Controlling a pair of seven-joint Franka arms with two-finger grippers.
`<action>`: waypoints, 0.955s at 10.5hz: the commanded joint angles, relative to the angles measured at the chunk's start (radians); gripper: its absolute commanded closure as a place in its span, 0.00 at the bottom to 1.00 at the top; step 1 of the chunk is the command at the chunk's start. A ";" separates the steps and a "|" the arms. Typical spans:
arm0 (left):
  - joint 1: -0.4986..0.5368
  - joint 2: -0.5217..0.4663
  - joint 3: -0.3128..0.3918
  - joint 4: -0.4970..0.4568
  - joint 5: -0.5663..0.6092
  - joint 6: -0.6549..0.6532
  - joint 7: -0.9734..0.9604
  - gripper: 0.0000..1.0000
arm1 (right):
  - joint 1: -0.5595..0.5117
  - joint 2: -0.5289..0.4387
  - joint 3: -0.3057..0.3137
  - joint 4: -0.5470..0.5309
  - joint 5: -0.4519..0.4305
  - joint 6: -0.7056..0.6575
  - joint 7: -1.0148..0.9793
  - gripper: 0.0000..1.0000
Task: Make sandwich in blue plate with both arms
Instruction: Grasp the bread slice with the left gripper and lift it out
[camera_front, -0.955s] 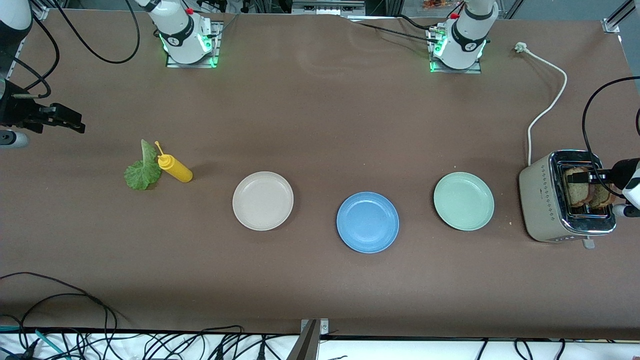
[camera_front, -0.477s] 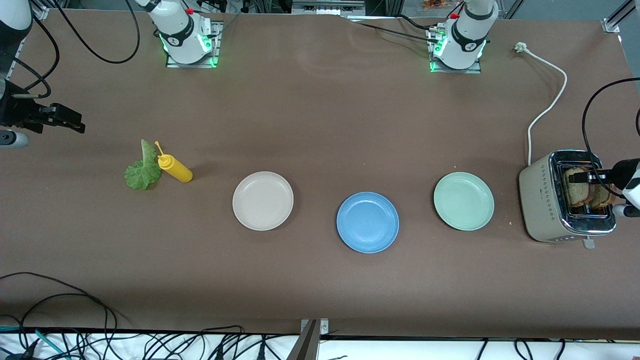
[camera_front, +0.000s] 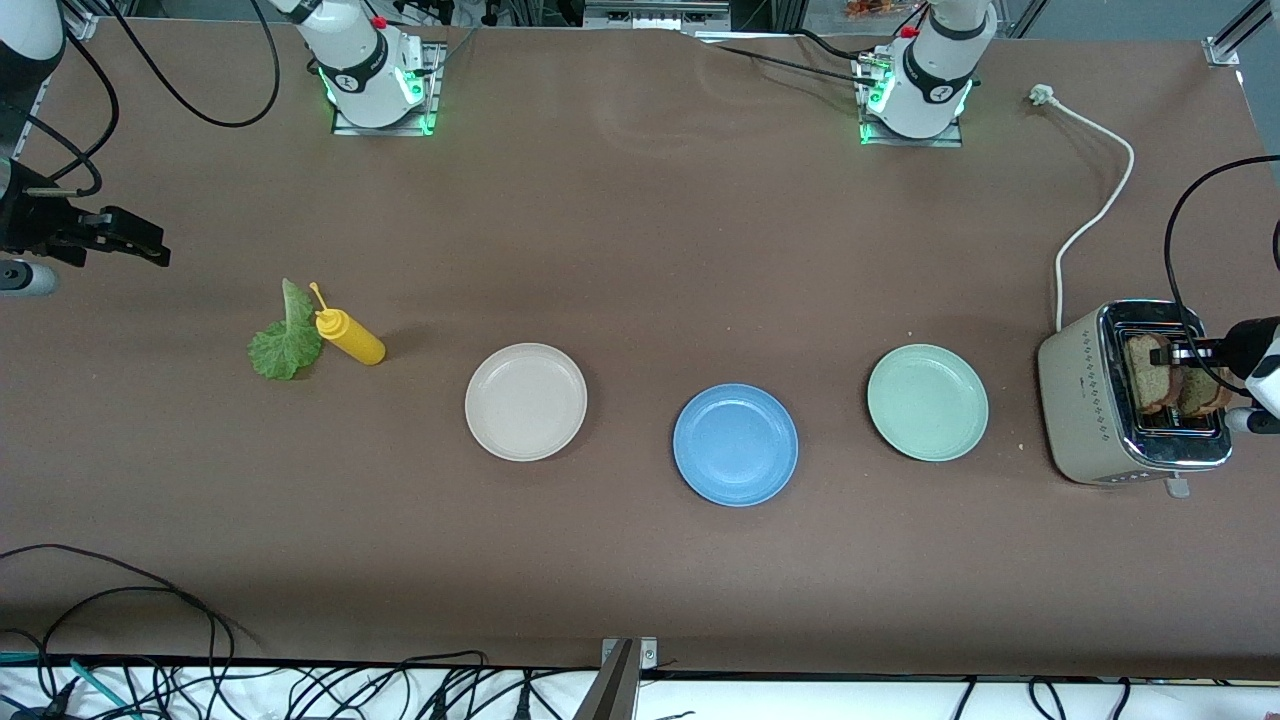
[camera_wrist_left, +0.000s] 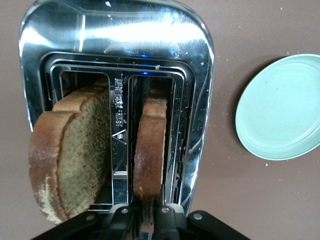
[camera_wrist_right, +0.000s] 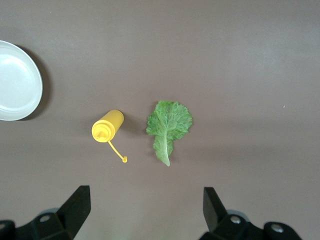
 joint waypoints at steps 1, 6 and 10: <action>0.006 0.003 -0.009 0.030 0.010 -0.009 0.016 1.00 | -0.005 -0.007 -0.002 -0.005 0.012 -0.004 -0.020 0.00; -0.003 -0.032 -0.029 0.186 0.008 -0.157 0.093 1.00 | -0.005 -0.007 -0.002 -0.005 0.012 -0.002 -0.020 0.00; -0.009 -0.083 -0.041 0.266 0.010 -0.288 0.094 1.00 | -0.005 -0.005 -0.002 -0.005 0.013 -0.002 -0.034 0.00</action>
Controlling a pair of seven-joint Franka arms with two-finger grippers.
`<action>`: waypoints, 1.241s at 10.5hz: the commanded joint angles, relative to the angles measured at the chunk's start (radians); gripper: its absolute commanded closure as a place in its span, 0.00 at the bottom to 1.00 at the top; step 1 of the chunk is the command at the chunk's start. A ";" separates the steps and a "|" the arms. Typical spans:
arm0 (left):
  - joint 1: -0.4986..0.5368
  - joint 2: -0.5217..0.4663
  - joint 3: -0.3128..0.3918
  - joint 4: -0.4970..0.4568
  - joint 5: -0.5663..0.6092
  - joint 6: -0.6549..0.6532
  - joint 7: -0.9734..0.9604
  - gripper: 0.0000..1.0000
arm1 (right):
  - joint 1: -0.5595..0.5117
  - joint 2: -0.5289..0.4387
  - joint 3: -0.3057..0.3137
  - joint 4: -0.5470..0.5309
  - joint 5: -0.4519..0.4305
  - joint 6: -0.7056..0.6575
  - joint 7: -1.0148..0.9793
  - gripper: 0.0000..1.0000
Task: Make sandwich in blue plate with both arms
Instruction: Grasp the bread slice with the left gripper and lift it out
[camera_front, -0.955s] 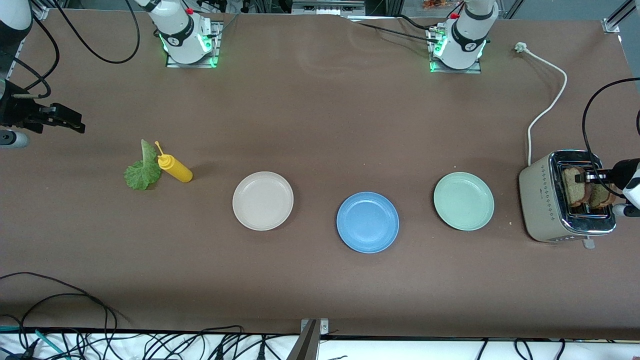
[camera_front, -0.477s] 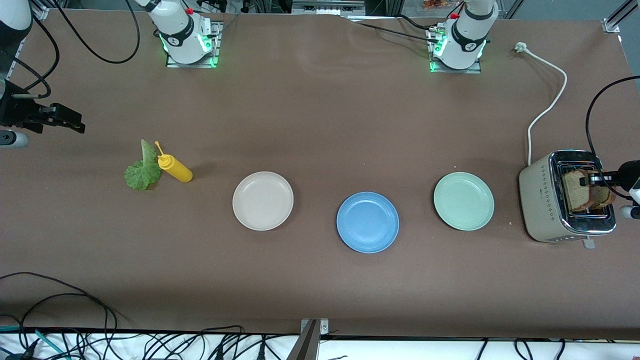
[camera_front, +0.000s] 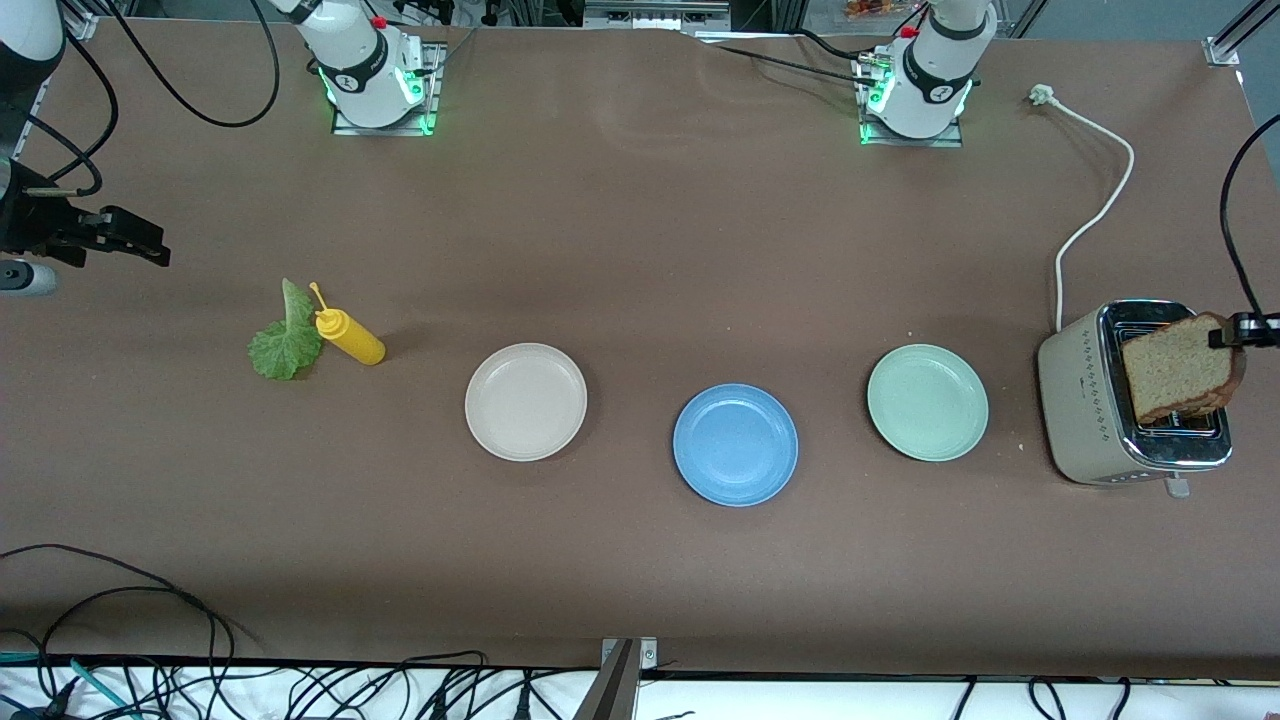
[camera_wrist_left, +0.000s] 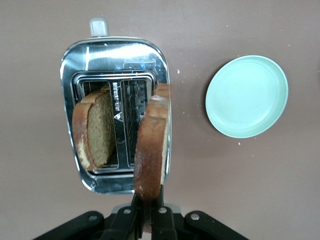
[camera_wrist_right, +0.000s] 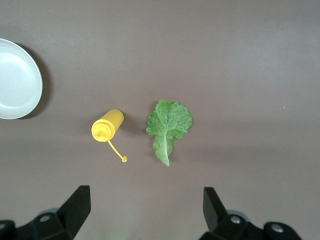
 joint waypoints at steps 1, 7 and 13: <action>-0.010 -0.053 -0.019 0.038 0.007 -0.079 0.023 1.00 | -0.005 -0.006 -0.002 -0.005 0.013 -0.002 -0.025 0.00; -0.045 -0.064 -0.051 0.035 -0.046 -0.096 -0.030 1.00 | -0.005 0.001 -0.002 -0.005 0.012 -0.002 -0.028 0.00; -0.114 -0.064 -0.045 -0.095 -0.145 -0.004 -0.067 1.00 | -0.005 0.001 -0.006 -0.009 0.012 -0.002 -0.028 0.00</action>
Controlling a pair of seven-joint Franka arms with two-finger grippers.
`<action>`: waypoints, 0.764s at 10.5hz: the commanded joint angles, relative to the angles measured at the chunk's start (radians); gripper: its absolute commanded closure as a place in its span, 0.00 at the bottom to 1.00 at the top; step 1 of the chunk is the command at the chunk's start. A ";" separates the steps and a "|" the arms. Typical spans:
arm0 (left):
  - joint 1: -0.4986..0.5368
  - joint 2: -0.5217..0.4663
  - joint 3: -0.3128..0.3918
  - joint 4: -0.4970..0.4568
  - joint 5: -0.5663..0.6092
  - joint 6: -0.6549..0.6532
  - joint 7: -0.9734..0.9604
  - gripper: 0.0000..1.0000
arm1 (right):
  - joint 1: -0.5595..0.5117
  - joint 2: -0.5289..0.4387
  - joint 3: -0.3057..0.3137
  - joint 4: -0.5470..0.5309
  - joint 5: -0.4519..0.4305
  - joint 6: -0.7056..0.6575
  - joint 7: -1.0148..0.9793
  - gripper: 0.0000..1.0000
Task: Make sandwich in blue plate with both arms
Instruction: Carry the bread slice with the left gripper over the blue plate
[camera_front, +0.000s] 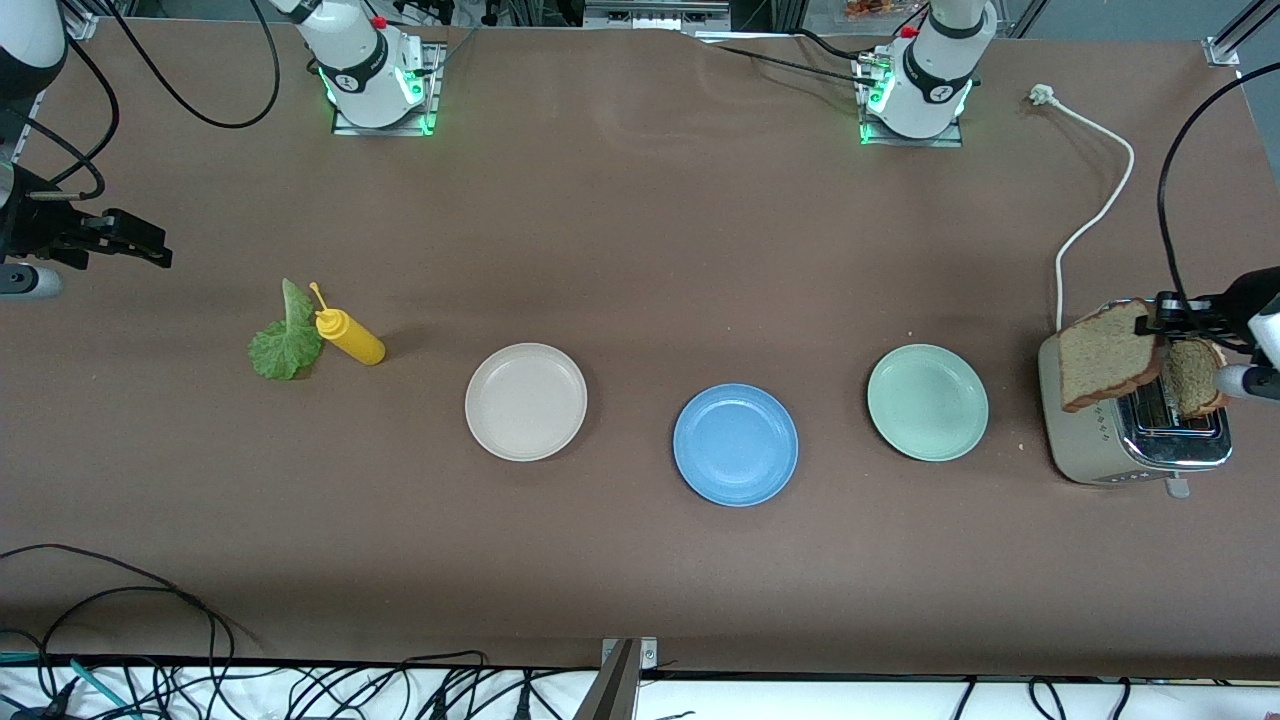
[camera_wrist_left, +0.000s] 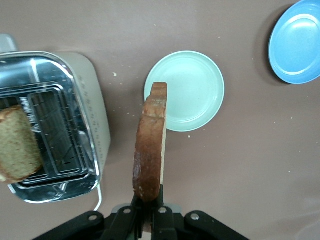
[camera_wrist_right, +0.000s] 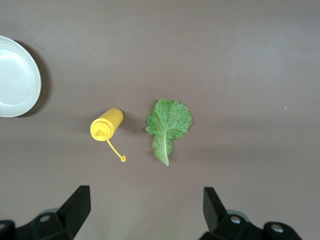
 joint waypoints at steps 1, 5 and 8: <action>-0.008 -0.024 0.010 -0.134 -0.127 0.108 -0.011 1.00 | -0.004 -0.008 -0.007 -0.009 0.012 -0.002 -0.017 0.00; -0.082 -0.030 0.010 -0.285 -0.318 0.276 -0.073 1.00 | -0.004 -0.009 -0.007 -0.010 0.012 -0.004 -0.017 0.00; -0.138 0.001 0.010 -0.352 -0.504 0.395 -0.121 1.00 | -0.004 -0.008 -0.007 -0.015 0.012 -0.002 -0.019 0.00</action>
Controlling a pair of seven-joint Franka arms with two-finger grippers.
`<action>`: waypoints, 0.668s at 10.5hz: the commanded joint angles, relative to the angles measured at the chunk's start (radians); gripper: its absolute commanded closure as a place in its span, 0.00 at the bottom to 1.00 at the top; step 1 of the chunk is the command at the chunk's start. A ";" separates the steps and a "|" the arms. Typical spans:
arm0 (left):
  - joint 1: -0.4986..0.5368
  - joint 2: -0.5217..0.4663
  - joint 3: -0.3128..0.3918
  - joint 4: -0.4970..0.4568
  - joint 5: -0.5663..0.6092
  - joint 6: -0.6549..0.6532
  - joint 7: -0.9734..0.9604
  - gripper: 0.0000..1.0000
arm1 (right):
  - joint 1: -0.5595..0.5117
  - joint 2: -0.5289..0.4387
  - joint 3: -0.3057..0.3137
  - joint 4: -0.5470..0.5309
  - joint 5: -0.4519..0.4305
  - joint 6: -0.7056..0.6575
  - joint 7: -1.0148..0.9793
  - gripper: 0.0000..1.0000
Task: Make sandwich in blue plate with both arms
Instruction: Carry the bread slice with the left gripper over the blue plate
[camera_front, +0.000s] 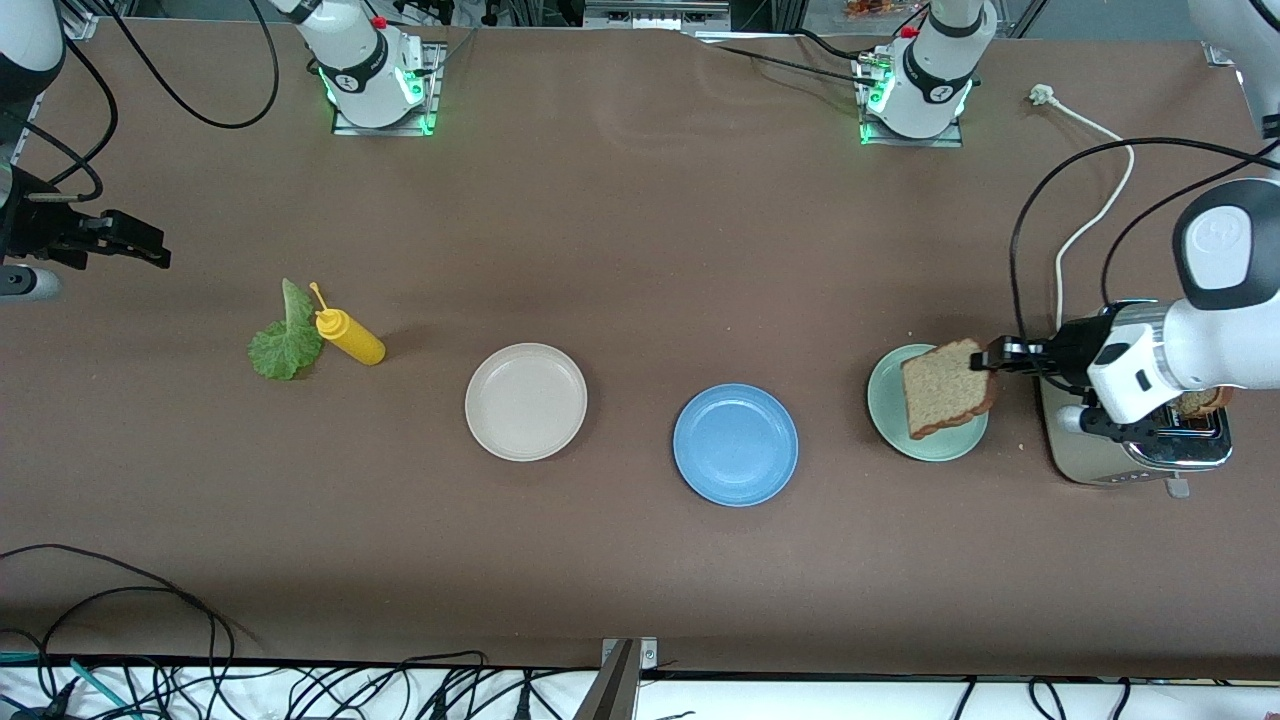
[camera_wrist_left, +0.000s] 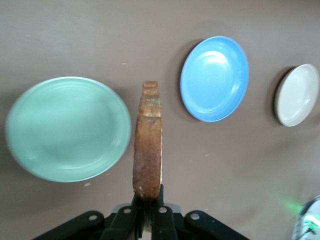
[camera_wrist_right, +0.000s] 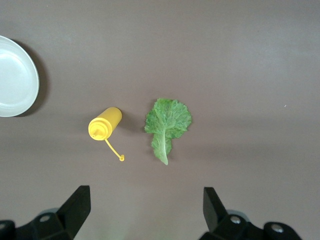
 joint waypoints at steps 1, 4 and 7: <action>-0.058 0.013 0.010 -0.093 -0.222 0.118 -0.022 1.00 | -0.004 -0.010 -0.001 -0.012 0.013 0.000 -0.031 0.00; -0.129 0.067 0.010 -0.106 -0.420 0.180 -0.024 1.00 | -0.004 -0.008 -0.004 -0.012 0.012 0.000 -0.034 0.00; -0.204 0.120 0.010 -0.109 -0.525 0.264 -0.022 1.00 | -0.004 0.000 -0.009 -0.012 0.012 0.000 -0.036 0.00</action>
